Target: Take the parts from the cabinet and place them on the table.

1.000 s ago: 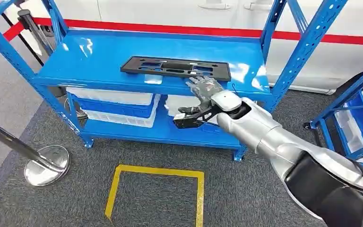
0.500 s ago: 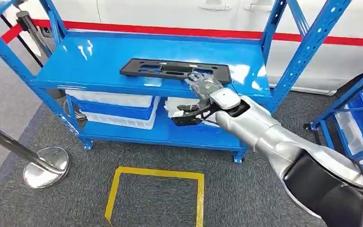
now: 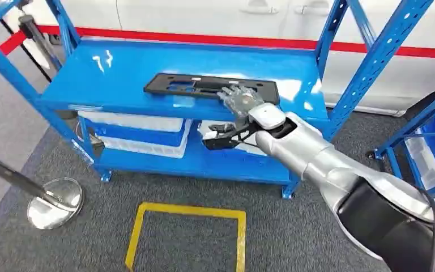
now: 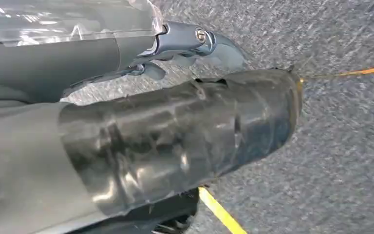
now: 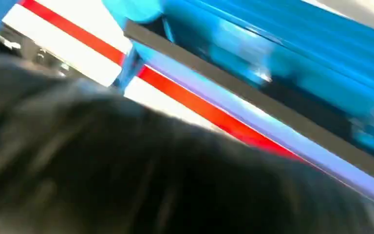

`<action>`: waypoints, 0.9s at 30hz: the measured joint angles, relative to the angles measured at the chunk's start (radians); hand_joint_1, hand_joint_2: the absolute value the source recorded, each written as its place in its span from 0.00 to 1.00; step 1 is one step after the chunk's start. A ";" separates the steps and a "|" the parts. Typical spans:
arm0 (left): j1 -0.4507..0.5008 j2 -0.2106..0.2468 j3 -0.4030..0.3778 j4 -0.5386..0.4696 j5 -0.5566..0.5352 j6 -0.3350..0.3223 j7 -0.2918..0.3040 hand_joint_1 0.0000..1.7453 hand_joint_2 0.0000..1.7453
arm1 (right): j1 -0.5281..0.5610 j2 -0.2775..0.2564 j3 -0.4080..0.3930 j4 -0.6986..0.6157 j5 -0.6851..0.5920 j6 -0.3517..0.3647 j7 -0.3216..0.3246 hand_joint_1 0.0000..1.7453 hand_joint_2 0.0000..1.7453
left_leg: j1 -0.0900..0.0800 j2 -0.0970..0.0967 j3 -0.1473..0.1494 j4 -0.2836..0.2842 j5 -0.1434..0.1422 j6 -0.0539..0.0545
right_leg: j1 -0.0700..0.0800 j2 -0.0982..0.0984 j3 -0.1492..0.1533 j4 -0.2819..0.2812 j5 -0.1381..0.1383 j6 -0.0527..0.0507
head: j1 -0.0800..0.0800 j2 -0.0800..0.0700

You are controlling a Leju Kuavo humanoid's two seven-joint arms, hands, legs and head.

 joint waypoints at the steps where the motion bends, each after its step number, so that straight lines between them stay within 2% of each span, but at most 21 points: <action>1: -0.003 0.000 0.000 0.000 0.000 0.000 0.000 0.00 0.00 | 0.000 0.000 0.000 0.000 0.000 0.000 0.000 0.00 0.00 | 0.002 0.001 0.002 -0.001 0.000 -0.004 | 0.000 0.001 0.001 -0.002 0.000 -0.003 | -0.001 0.000; 3: 0.002 0.001 0.000 0.000 0.000 0.000 0.000 0.00 0.00 | -0.003 -0.002 0.000 0.000 0.000 -0.001 0.002 0.00 0.00 | 0.005 0.002 -0.003 0.020 -0.020 -0.015 | -0.009 0.002 0.017 -0.018 0.003 -0.012 | 0.000 0.000; 5: 0.001 0.000 0.000 0.000 0.000 0.000 0.001 0.00 0.00 | -0.006 0.002 0.000 0.000 0.000 0.000 0.002 0.00 0.00 | 0.007 0.002 -0.065 0.143 -0.075 -0.024 | -0.010 0.001 0.024 -0.020 0.000 -0.020 | 0.000 0.000; 6: 0.000 0.000 0.000 0.000 0.000 -0.003 0.002 0.00 0.00 | -0.004 0.003 0.000 0.001 0.000 0.000 0.002 0.00 0.00 | 0.009 0.003 -0.113 0.229 -0.107 -0.027 | -0.009 0.001 0.026 -0.020 -0.002 -0.023 | -0.001 0.000; 7: -0.001 0.000 0.000 0.000 0.000 -0.003 0.003 0.00 0.00 | -0.001 0.003 0.000 0.002 0.000 0.000 0.002 0.00 0.00 | 0.009 0.003 -0.154 0.295 -0.121 -0.029 | -0.008 0.001 0.029 -0.019 -0.005 -0.023 | 0.000 0.000; 8: 0.000 0.000 0.000 0.000 0.000 -0.004 0.004 0.00 0.00 | 0.001 0.003 0.000 0.003 0.000 0.000 0.002 0.00 0.00 | 0.009 0.003 -0.176 0.316 -0.112 -0.029 | -0.008 0.001 0.031 -0.019 -0.008 -0.023 | 0.000 0.000; 9: 0.001 0.000 0.000 0.000 0.000 -0.005 0.006 0.00 0.00 | 0.002 0.003 0.000 0.005 0.000 0.000 0.002 0.00 0.00 | 0.009 0.003 -0.170 0.284 -0.074 -0.027 | -0.007 0.001 0.036 -0.018 -0.012 -0.023 | -0.001 0.000; 10: 0.002 0.000 0.000 0.000 0.000 -0.008 0.008 0.00 0.00 | 0.001 0.003 0.000 0.005 0.000 0.000 0.002 0.00 0.00 | 0.009 0.003 -0.142 0.213 -0.022 -0.024 | -0.007 0.002 0.041 -0.016 -0.016 -0.021 | -0.001 0.000; 11: 0.002 0.000 0.000 0.000 0.000 -0.008 0.008 0.00 0.00 | 0.001 0.004 0.000 0.005 0.000 -0.001 0.002 0.00 0.00 | 0.009 0.003 -0.099 0.114 0.035 -0.019 | -0.007 0.003 0.048 -0.015 -0.022 -0.019 | -0.001 0.000; 12: 0.002 0.001 0.000 0.000 0.000 -0.008 0.008 0.00 0.00 | -0.001 0.006 0.000 0.005 0.000 -0.001 0.002 0.00 0.00 | 0.009 0.003 -0.063 0.028 0.070 -0.014 | -0.007 0.003 0.055 -0.015 -0.027 -0.016 | 0.000 0.000; 13: 0.002 0.001 0.000 0.000 0.000 -0.009 0.010 0.00 0.00 | -0.003 0.006 0.000 0.006 0.000 -0.001 0.002 0.00 0.00 | 0.003 0.002 -0.048 0.018 0.048 -0.012 | -0.004 0.003 0.055 -0.019 -0.029 -0.012 | 0.000 0.000; 14: 0.000 0.001 0.000 0.000 -0.001 -0.009 0.010 0.00 0.00 | -0.005 0.006 0.000 0.008 0.000 -0.001 0.002 0.00 0.00 | -0.001 0.000 -0.040 -0.006 0.047 -0.008 | -0.003 0.004 0.052 -0.016 -0.029 -0.008 | 0.000 0.000; 17: -0.001 0.001 0.000 0.000 -0.002 -0.009 0.010 0.00 0.00 | -0.007 0.008 0.000 0.008 0.000 -0.002 0.002 0.00 0.00 | -0.002 0.001 -0.039 -0.006 0.046 -0.001 | -0.004 0.003 0.057 -0.028 -0.029 0.006 | 0.000 0.000; 18: 0.001 0.000 0.000 0.000 -0.003 -0.008 0.011 0.00 0.00 | -0.008 0.008 0.000 0.009 0.000 -0.002 0.002 0.00 0.00 | 0.009 0.003 -0.030 -0.021 0.050 0.006 | -0.004 0.002 0.055 -0.020 -0.039 0.012 | 0.000 0.000; 19: 0.002 0.000 0.000 0.000 -0.003 -0.008 0.011 0.00 0.00 | -0.011 0.008 0.000 0.009 0.000 -0.002 0.002 0.00 0.00 | 0.007 0.002 -0.024 -0.025 0.049 0.010 | -0.005 0.001 0.047 0.003 -0.052 0.014 | 0.000 0.000; 20: 0.000 0.000 0.000 0.000 -0.003 -0.008 0.011 0.00 0.00 | -0.014 0.008 0.000 0.010 0.000 -0.002 0.002 0.00 0.00 | 0.006 0.003 -0.022 -0.025 0.047 0.017 | -0.006 0.002 0.018 0.063 -0.085 0.014 | 0.000 0.000; 22: -0.001 0.000 0.000 0.000 -0.004 -0.008 0.011 0.00 0.00 | -0.012 0.008 0.001 0.013 0.000 -0.002 0.002 0.00 0.00 | 0.004 0.003 -0.020 -0.024 0.044 0.022 | -0.007 0.001 -0.069 0.224 -0.147 0.016 | 0.000 0.000; 23: -0.001 0.000 0.000 0.000 -0.005 -0.007 0.011 0.00 0.00 | -0.009 0.008 0.001 0.015 0.000 -0.002 0.002 0.00 0.00 | 0.003 0.003 -0.019 -0.022 0.042 0.024 | -0.007 0.001 -0.104 0.277 -0.154 0.017 | 0.000 0.000; 24: 0.000 0.000 0.000 0.000 -0.008 -0.006 0.011 0.00 0.00 | -0.006 0.008 0.001 0.016 0.000 -0.002 0.002 0.00 0.00 | 0.003 0.002 -0.017 -0.021 0.039 0.023 | -0.007 0.001 -0.112 0.277 -0.135 0.016 | 0.000 0.000; 25: 0.000 0.000 0.000 0.000 -0.011 -0.005 0.011 0.00 0.00 | -0.005 0.008 0.002 0.017 0.000 -0.002 0.002 0.00 0.00 | 0.003 0.001 -0.014 -0.018 0.034 0.023 | -0.007 0.001 -0.100 0.241 -0.100 0.014 | 0.000 0.000; 27: 0.001 0.000 0.000 0.000 -0.011 -0.003 0.012 0.00 0.00 | -0.010 0.008 0.002 0.018 0.000 -0.002 0.002 0.00 0.00 | 0.003 -0.002 -0.003 -0.008 0.020 0.019 | -0.006 0.001 -0.019 0.055 0.011 0.004 | 0.000 0.000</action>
